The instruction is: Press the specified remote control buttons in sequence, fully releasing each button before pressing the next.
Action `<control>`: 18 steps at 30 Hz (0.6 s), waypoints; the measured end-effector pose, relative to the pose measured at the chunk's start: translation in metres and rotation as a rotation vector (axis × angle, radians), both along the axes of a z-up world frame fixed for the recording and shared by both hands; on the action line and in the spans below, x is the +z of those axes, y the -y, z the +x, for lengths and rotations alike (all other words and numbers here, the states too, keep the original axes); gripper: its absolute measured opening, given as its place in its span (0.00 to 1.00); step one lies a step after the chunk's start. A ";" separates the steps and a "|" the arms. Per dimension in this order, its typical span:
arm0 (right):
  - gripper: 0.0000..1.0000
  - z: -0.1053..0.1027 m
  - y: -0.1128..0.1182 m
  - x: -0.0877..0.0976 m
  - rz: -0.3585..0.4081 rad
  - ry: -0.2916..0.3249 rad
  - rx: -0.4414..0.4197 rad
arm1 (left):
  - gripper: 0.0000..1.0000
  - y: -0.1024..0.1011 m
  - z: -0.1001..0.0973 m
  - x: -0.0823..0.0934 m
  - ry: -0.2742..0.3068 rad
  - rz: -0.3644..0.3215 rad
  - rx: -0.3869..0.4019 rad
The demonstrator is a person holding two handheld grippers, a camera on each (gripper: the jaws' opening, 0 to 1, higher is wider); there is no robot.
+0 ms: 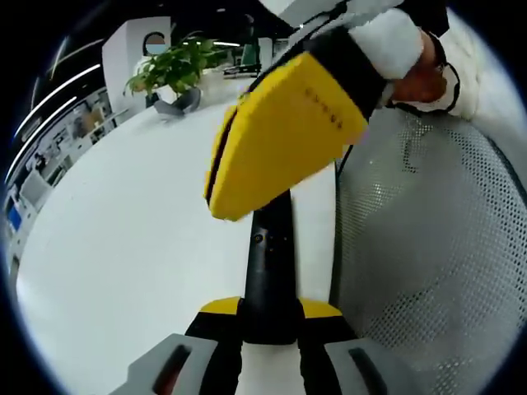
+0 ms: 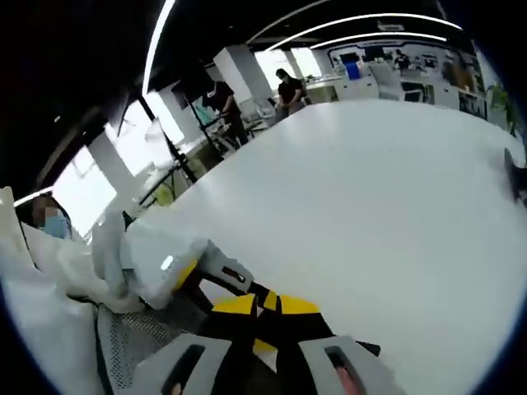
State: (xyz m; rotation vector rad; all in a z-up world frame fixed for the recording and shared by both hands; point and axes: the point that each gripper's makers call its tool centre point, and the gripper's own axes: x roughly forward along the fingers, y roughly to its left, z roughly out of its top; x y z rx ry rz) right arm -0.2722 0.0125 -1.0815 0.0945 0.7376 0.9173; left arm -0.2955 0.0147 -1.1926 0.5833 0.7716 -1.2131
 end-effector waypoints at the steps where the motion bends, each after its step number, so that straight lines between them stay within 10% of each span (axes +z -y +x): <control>1: 0.09 0.002 0.003 0.008 0.019 0.015 -0.022 | 0.24 0.000 0.000 0.000 0.000 0.002 -0.007; 18: 0.48 0.009 0.102 0.045 -0.049 0.226 -0.291 | 0.24 -0.009 0.023 -0.001 -0.004 0.077 -0.119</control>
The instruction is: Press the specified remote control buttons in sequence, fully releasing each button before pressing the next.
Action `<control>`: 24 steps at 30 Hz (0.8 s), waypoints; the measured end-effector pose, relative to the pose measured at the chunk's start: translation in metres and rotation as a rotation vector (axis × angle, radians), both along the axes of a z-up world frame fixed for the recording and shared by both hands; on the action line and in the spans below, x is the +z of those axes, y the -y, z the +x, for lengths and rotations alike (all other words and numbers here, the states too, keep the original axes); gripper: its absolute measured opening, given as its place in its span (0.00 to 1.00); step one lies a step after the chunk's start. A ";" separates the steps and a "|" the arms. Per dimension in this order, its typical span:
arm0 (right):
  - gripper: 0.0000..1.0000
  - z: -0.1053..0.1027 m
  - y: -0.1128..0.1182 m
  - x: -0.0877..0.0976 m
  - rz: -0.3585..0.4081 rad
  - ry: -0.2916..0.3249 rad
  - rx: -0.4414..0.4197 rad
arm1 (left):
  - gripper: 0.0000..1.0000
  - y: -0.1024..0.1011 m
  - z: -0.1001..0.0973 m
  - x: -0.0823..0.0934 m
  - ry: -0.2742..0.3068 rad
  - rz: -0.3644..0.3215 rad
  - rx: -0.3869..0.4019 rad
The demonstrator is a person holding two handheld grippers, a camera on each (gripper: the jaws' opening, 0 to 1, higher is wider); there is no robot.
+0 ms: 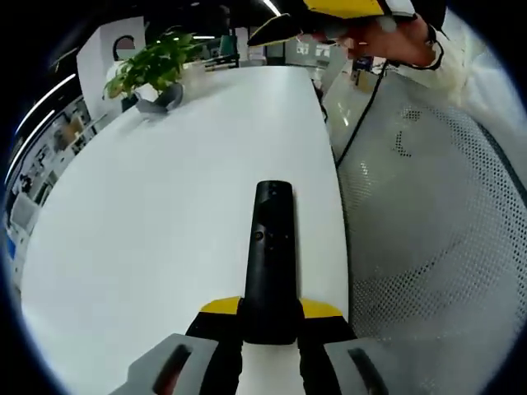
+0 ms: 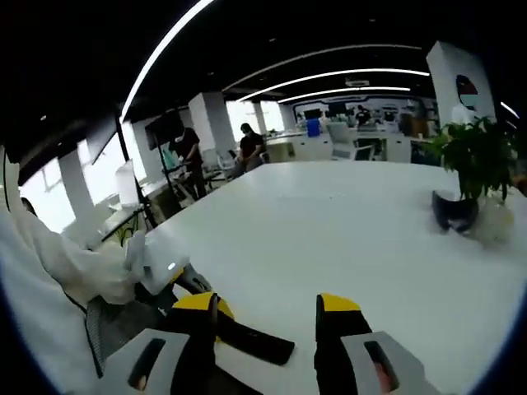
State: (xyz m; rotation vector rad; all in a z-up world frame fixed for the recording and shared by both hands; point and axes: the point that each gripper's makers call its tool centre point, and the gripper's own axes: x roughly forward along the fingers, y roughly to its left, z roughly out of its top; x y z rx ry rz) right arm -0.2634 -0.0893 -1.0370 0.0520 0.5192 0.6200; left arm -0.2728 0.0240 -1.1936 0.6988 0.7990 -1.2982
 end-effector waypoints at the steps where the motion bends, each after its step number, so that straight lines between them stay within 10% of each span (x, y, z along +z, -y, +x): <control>1: 0.48 0.000 0.003 0.000 0.004 0.000 -0.011 | 0.24 0.000 0.002 0.000 0.001 0.002 -0.004; 9: 0.71 0.006 0.029 -0.009 -0.088 0.076 -0.117 | 0.24 -0.001 0.026 0.002 0.025 0.035 -0.039; 24: 0.82 0.017 0.060 -0.036 -0.164 0.062 -0.243 | 0.24 -0.017 0.087 0.010 0.086 0.092 -0.067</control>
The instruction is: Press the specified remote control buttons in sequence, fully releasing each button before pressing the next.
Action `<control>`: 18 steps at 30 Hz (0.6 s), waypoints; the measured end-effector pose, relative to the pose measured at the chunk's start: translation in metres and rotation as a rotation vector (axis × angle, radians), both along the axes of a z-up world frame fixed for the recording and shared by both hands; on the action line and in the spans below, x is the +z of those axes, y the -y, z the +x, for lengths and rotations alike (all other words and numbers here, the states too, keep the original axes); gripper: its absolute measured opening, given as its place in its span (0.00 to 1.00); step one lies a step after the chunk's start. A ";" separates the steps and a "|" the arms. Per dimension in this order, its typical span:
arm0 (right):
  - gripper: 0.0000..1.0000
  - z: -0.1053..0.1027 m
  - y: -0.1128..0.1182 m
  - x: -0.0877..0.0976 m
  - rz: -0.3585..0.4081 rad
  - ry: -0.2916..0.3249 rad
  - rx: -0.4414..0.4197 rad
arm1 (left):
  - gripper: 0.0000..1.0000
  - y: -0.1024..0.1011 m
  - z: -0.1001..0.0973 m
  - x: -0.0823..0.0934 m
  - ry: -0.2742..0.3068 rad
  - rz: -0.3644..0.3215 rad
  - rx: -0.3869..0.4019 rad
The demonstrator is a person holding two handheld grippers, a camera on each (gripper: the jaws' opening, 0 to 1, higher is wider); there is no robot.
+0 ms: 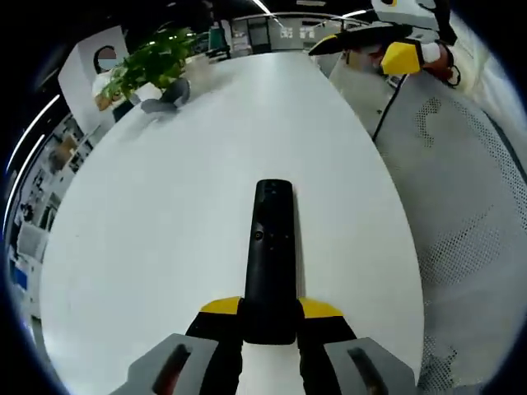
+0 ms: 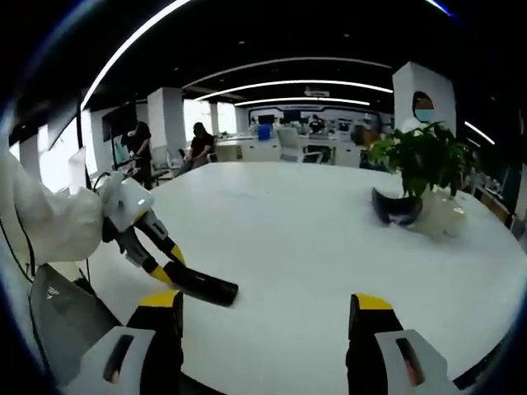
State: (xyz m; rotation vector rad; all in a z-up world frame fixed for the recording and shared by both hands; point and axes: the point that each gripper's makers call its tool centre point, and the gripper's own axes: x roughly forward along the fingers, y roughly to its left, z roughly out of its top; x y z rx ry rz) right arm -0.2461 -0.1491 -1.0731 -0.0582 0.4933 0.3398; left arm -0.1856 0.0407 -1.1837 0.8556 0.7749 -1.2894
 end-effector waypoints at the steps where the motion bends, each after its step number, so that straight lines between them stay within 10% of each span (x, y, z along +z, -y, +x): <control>1: 0.82 0.002 0.002 0.002 -0.004 0.013 -0.015 | 0.24 0.000 0.005 0.001 0.006 0.002 -0.004; 18: 0.77 0.003 0.013 -0.006 -0.045 -0.006 -0.068 | 0.24 -0.004 0.072 -0.005 0.012 0.028 -0.012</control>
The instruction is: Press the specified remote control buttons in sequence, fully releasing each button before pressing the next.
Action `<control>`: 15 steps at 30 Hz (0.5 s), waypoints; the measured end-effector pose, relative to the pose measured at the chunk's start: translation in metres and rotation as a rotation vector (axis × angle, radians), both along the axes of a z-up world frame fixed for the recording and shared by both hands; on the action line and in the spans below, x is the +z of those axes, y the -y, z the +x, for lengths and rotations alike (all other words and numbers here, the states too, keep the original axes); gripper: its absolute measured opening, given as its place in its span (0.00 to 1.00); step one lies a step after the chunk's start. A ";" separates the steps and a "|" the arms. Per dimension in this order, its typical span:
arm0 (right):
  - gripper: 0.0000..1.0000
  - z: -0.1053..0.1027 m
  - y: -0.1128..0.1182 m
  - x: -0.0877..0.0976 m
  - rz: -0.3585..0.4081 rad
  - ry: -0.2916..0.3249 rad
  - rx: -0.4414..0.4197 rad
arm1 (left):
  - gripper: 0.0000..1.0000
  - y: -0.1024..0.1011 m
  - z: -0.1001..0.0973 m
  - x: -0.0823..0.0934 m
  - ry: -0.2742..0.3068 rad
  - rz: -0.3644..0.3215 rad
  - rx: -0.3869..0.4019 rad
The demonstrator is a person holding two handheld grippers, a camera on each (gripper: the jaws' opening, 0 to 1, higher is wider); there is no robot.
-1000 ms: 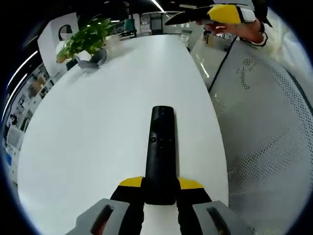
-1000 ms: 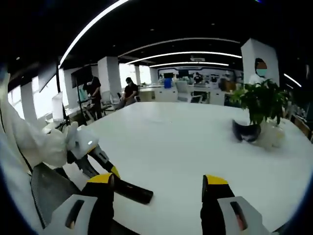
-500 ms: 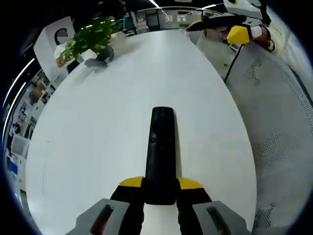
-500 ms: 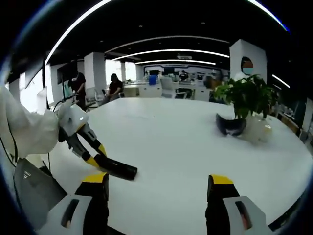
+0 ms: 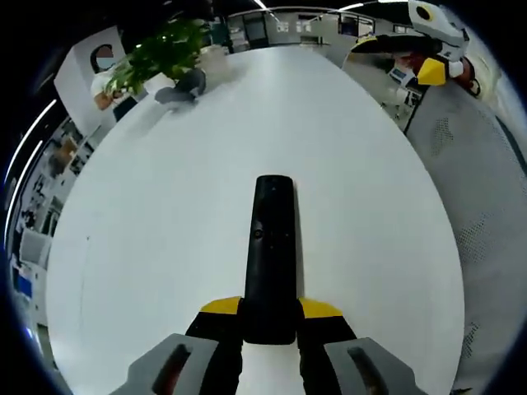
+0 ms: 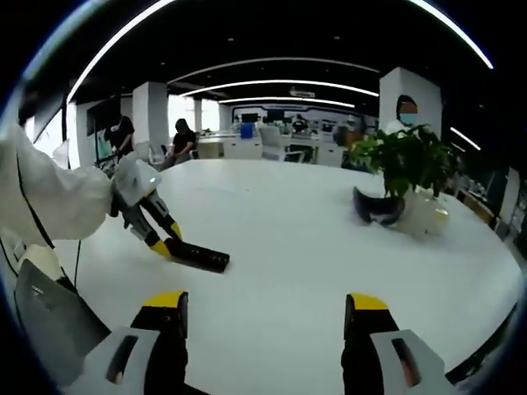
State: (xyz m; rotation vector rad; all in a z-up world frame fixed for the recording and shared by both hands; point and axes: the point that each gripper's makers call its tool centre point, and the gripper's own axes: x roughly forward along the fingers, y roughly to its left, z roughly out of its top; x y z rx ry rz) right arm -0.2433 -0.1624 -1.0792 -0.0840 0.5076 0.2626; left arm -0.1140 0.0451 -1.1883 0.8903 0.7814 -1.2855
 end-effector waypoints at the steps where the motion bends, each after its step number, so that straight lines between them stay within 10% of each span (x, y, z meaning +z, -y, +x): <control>1: 0.77 0.000 0.001 0.000 -0.004 0.000 -0.003 | 0.24 0.000 0.004 0.000 0.002 0.002 -0.003; 15: 0.77 0.001 0.009 -0.004 -0.029 -0.013 -0.041 | 0.24 -0.011 0.073 0.006 0.047 0.046 -0.007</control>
